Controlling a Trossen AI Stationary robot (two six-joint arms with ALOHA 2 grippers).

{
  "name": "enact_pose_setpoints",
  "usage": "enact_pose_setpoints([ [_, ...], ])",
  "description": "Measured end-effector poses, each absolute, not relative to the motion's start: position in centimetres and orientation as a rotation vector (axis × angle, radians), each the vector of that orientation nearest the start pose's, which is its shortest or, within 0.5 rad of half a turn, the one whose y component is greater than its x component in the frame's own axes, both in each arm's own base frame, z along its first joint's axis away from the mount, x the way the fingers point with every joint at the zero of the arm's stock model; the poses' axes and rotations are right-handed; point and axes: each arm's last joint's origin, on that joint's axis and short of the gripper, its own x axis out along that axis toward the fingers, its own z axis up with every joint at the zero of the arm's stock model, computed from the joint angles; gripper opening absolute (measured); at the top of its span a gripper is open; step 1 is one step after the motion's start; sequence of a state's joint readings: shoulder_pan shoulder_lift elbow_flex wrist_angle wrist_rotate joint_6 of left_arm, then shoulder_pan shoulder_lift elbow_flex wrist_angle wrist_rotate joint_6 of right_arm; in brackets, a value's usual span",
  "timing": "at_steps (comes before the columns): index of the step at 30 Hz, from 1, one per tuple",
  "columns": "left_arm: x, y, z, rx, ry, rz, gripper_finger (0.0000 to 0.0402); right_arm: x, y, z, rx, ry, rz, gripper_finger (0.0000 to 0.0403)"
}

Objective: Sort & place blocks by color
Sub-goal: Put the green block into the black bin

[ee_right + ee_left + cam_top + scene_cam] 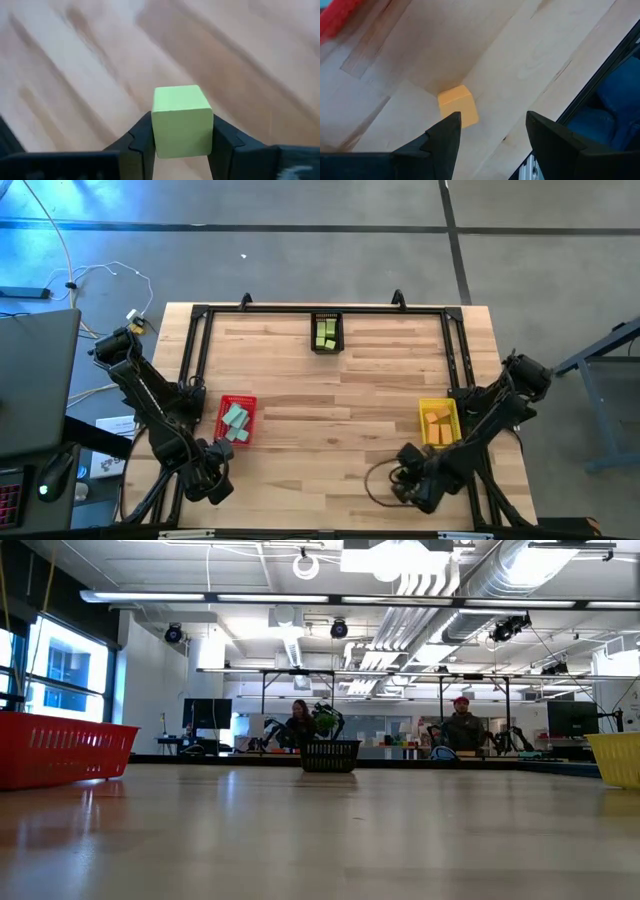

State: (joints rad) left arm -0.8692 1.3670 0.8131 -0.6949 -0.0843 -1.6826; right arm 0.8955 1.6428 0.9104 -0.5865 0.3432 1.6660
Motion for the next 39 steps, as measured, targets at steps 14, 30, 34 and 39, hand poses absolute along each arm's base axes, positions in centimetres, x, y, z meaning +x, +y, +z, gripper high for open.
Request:
enact_pose_setpoints([
  [14,15.1,-18.3,19.3,-0.849,1.306,0.389,0.0211,27.2,15.0,18.3,0.439,0.881,-0.448,0.011],
  [30,14.9,-18.7,18.2,-0.841,1.299,0.486,0.0211,34.9,3.5,23.9,0.111,0.552,-0.597,0.0112],
  [34,14.6,-18.9,18.2,-0.853,1.298,0.493,0.0211,35.2,0.3,24.0,0.095,0.552,-0.669,0.0112],
  [39,14.3,-19.1,18.2,-0.86,1.273,0.509,0.0211,35.3,-3.2,23.6,0.124,0.55,-0.76,0.0112],
])
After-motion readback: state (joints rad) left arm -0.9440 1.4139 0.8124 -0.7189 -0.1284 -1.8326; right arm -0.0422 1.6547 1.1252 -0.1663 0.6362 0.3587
